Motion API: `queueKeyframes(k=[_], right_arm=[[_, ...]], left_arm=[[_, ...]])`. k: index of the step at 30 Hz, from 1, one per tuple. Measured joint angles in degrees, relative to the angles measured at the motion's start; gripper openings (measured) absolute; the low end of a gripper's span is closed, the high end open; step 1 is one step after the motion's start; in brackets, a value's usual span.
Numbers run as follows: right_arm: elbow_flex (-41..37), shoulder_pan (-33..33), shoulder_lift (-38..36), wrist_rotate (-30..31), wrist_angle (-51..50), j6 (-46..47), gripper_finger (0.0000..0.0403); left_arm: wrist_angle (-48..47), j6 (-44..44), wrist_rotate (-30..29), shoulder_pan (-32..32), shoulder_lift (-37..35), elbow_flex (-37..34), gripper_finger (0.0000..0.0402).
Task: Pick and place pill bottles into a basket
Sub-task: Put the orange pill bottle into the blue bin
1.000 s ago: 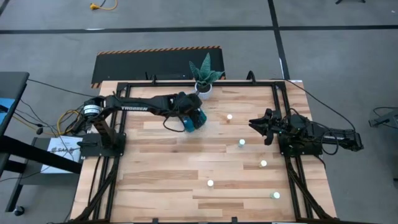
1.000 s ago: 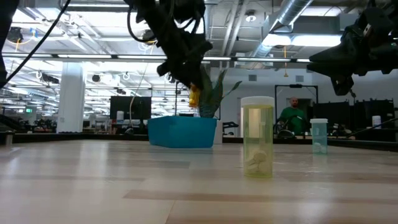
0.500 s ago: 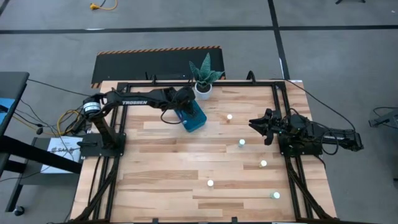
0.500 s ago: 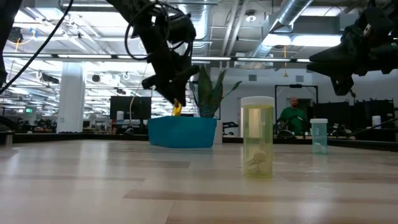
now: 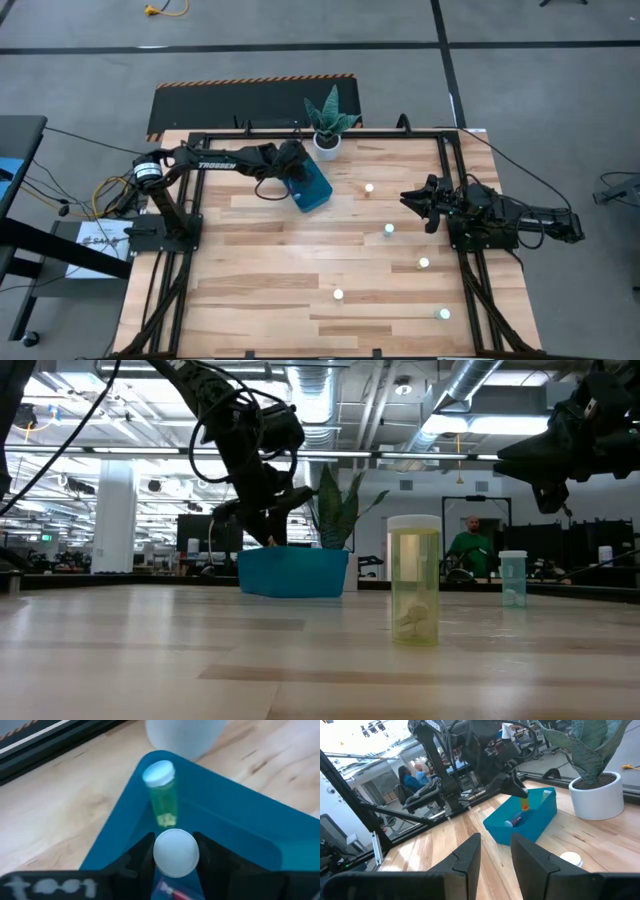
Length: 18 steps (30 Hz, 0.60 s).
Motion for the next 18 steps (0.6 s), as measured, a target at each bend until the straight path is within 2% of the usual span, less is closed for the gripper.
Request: queueKeyframes(k=[8,18], right_arm=[[0.0,0.0,0.0,0.0,0.0,0.0,0.0100],[0.0,0.0,0.0,0.0,0.0,0.0,0.0100]], left_arm=[[1.5,0.1,-3.0,0.4,0.0,-0.1,0.0109],[1.5,-1.6,-2.0,1.0,2.4,-0.1,0.0109]])
